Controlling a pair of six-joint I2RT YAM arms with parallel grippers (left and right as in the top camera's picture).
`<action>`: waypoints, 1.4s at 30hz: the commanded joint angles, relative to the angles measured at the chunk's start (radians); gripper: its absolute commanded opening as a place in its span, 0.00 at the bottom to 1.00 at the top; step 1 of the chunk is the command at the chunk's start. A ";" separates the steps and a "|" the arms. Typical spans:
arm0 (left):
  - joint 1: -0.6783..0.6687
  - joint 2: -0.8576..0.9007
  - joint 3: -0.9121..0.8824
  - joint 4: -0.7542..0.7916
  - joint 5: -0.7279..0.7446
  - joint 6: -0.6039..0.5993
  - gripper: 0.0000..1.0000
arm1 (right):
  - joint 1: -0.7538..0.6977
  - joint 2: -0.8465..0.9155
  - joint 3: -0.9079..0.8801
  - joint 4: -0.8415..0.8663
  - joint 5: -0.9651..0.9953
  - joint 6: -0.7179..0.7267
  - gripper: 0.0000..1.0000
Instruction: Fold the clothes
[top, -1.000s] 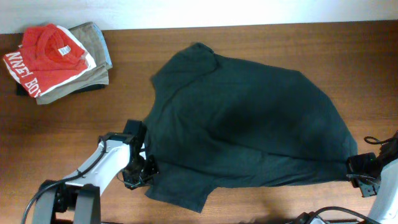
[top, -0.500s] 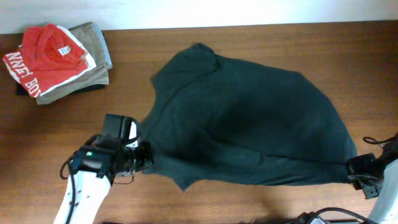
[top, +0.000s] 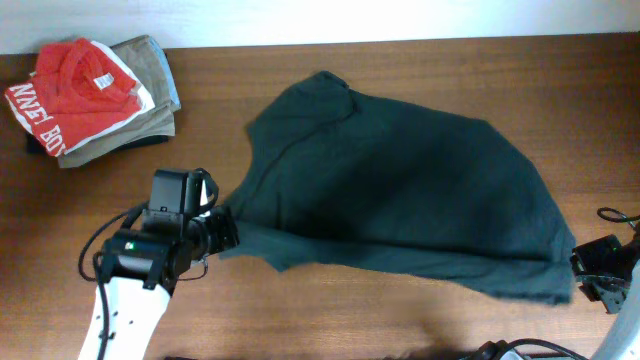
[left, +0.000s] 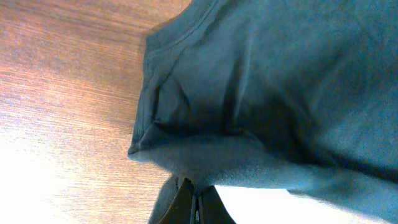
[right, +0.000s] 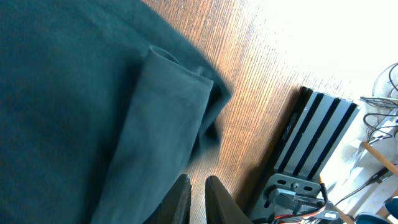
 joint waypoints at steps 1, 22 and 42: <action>-0.002 0.035 0.015 0.002 -0.022 0.016 0.01 | 0.005 -0.005 0.021 0.005 0.023 -0.006 0.13; -0.002 0.044 0.015 -0.022 -0.022 0.016 0.01 | 0.005 0.267 -0.156 0.324 0.017 -0.036 0.99; -0.002 0.044 0.015 -0.032 -0.022 0.016 0.01 | 0.005 0.498 -0.155 0.428 -0.110 -0.158 0.81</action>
